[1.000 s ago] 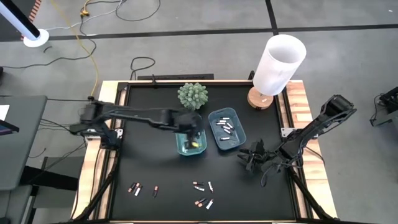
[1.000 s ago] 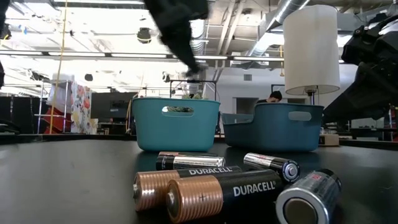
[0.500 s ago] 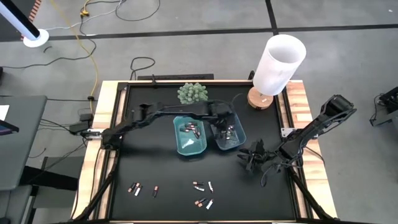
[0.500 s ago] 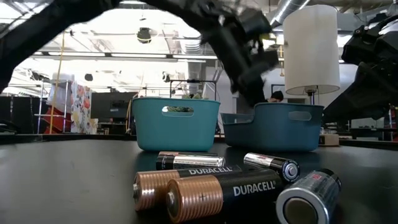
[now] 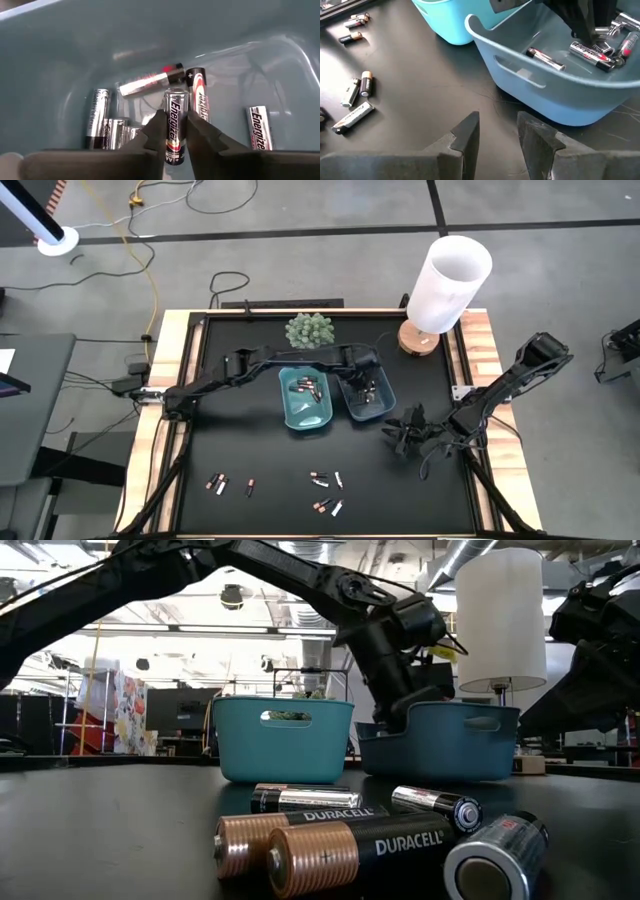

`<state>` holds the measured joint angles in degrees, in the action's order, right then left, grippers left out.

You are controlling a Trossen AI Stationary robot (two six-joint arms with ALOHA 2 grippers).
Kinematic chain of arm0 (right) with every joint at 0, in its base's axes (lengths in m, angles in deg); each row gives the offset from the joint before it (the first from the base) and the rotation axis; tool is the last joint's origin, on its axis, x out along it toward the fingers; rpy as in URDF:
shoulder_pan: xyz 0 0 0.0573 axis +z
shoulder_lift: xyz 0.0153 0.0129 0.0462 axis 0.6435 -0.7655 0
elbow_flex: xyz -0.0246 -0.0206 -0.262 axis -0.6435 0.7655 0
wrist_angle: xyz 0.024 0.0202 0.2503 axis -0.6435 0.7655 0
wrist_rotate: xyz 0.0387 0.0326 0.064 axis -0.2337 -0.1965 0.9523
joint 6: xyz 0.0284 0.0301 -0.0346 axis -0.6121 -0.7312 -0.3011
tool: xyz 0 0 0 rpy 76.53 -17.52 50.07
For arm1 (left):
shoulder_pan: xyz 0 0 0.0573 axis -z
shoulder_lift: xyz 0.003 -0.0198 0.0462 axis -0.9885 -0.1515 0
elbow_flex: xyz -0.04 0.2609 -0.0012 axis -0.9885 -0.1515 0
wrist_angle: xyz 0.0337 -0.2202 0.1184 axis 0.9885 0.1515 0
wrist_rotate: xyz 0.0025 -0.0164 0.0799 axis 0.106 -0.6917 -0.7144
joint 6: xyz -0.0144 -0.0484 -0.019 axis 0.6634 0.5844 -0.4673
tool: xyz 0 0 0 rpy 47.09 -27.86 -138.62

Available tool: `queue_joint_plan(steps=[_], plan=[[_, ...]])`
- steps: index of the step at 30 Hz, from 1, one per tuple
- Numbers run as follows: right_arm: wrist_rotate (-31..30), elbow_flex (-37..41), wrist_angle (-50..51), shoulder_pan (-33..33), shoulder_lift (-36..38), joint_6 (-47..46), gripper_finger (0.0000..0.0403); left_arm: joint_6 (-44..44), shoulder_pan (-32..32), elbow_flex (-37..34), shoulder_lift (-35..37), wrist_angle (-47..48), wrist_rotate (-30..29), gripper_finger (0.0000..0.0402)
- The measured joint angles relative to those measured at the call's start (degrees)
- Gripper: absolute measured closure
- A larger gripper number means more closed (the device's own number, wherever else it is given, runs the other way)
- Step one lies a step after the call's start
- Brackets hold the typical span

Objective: Sort batteries
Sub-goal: Put the white battery into the blue bin, then adjust the blue bin on the table

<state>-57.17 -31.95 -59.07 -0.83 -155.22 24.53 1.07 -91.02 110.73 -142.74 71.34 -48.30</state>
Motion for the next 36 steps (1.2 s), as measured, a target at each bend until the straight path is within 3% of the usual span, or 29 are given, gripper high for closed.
queue_joint_plan(steps=[5,9,17,26,31,36], plan=[[0.01,0.00,0.01,0.00,0.00,0.01,0.0253,2.30,-0.02,1.45,-0.28,-0.03,0.15,0.0273],[0.00,0.00,-0.01,0.00,0.00,0.01,0.0253,2.51,-0.02,1.47,-0.28,-0.08,0.13,0.0243],[0.01,0.00,-0.01,0.00,0.00,0.00,0.0253,0.79,-0.02,1.47,2.06,4.25,0.23,0.0232],[0.01,0.00,0.00,0.00,0.00,0.00,0.0253,-1.08,-0.22,1.03,12.12,12.30,0.72,0.0231],[0.01,0.00,-0.01,0.00,0.00,0.00,0.0253,-1.20,-0.07,-6.49,20.34,11.55,4.19,0.0231],[0.01,0.00,-0.04,0.00,0.00,0.00,0.0253,2.36,-0.52,-24.94,31.05,2.35,3.98,0.0231]])
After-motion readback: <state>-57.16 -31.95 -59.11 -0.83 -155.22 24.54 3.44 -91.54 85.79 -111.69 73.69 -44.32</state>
